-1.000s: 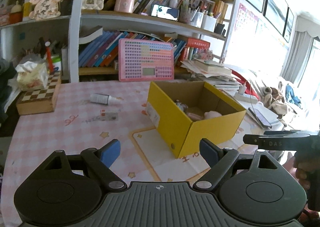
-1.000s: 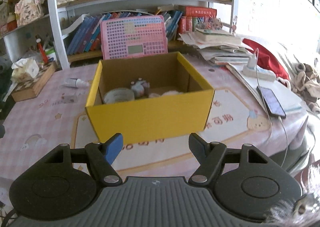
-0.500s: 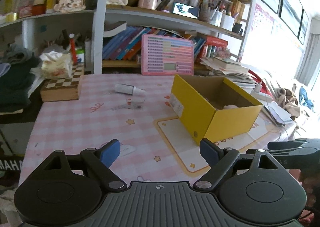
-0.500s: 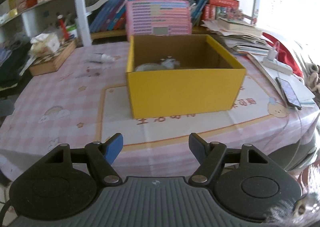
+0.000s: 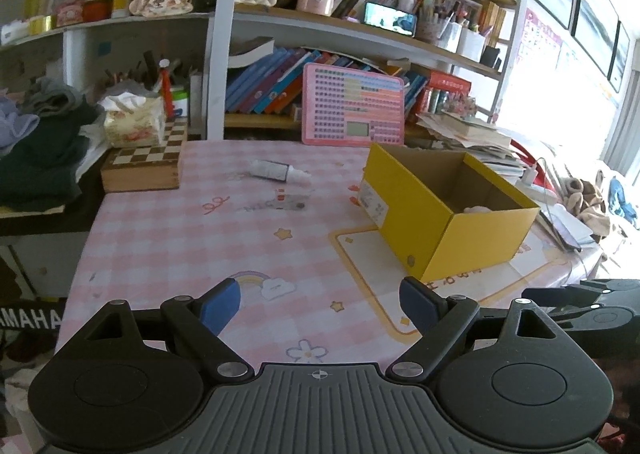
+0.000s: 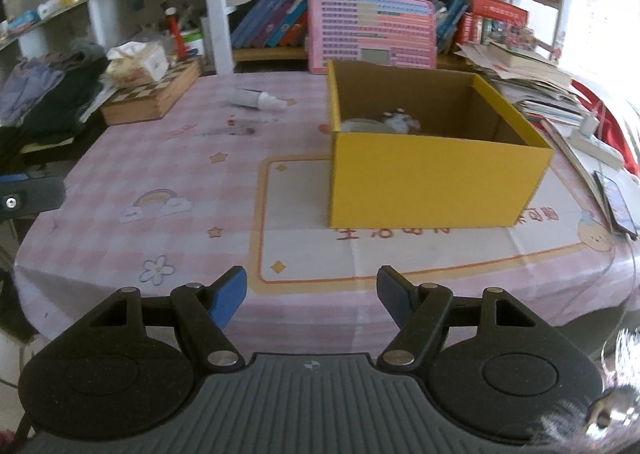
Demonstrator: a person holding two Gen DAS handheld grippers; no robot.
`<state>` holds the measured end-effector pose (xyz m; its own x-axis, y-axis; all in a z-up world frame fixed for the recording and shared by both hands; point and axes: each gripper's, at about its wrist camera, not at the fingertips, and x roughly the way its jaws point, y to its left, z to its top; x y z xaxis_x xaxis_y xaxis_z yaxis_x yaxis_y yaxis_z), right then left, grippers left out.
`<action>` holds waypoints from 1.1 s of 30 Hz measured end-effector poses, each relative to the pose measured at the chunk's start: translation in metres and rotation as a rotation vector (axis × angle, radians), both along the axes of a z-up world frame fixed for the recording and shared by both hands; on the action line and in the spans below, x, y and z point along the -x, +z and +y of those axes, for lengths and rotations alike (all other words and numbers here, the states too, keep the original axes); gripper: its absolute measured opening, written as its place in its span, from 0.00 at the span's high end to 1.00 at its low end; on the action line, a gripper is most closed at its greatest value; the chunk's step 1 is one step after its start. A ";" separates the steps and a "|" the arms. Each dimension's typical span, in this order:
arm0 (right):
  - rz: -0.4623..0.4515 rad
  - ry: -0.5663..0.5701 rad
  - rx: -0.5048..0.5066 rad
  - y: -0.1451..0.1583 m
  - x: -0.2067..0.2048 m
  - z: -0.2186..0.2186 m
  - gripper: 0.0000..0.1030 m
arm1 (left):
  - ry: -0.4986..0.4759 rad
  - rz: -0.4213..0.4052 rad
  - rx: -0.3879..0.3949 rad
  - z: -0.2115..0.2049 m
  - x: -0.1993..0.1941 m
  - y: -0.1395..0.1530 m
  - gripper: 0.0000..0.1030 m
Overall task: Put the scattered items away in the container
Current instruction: 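Withdraw both tools up and away from the yellow box, then move both tools toward the white spray bottle and small white-red box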
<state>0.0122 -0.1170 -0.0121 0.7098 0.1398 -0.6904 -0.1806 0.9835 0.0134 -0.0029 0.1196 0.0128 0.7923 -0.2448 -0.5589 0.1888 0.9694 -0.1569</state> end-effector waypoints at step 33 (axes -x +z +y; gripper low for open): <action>0.003 0.236 -0.003 -0.005 -0.090 0.074 0.38 | 0.068 0.003 -0.080 0.027 -0.067 -0.005 0.14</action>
<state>0.1017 -0.0427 -0.0168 0.6552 0.3038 -0.6917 -0.4058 0.9138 0.0170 0.0641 0.1462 0.0079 0.8036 -0.1453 -0.5771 0.1221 0.9894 -0.0790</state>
